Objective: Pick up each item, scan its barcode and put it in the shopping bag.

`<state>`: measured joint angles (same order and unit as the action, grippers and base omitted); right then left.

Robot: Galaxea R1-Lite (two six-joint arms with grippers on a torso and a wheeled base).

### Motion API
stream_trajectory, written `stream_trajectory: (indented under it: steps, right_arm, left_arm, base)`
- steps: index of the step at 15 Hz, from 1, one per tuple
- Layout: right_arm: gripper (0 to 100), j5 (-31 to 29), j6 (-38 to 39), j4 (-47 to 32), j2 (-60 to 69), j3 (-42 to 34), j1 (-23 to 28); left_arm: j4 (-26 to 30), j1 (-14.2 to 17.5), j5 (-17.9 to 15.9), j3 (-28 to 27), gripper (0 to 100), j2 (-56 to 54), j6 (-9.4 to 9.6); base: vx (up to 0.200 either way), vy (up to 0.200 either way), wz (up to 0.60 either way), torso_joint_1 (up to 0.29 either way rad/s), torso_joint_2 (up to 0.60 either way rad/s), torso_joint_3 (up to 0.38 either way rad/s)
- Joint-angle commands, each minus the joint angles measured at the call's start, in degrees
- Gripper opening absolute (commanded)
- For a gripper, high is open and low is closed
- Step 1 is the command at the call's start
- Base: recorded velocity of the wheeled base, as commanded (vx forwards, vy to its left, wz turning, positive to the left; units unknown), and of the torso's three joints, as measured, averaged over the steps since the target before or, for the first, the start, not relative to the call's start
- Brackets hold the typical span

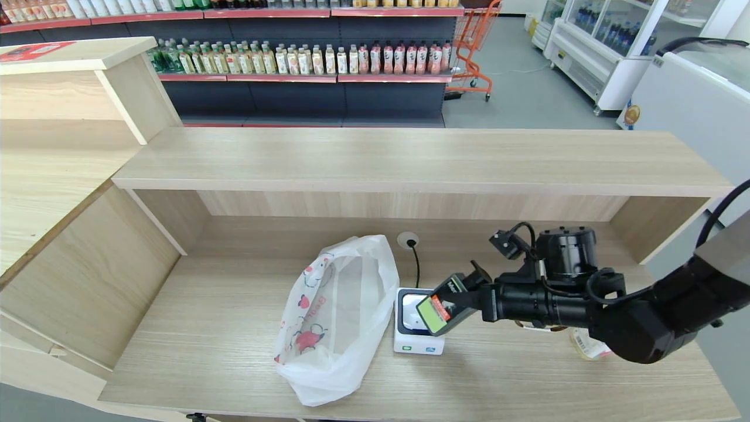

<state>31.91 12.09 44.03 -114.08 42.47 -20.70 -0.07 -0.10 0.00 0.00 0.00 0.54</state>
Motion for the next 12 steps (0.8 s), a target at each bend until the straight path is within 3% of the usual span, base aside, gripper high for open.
stream_trajectory:
  steps: [1,5,12]
  right_arm:
    - [0,-0.01,-0.14,0.44,-3.69,0.59,-0.75]
    - [0,-0.01,-0.14,4.92,-7.12,2.09,-1.54]
    - [0,-1.07,-4.10,5.10,-10.37,4.73,-2.06]
  left_arm:
    - [-0.01,0.01,0.00,0.00,100,0.00,-0.01]
    - [-0.01,0.01,0.00,0.00,100,0.00,0.25]
    - [-0.01,0.01,0.00,0.00,100,0.00,0.25]
  base:
    - [0.000,0.000,0.00,0.000,0.00,0.000]
    - [0.000,0.000,0.00,0.000,0.00,0.000]
    - [0.000,0.000,0.00,0.000,0.00,0.000]
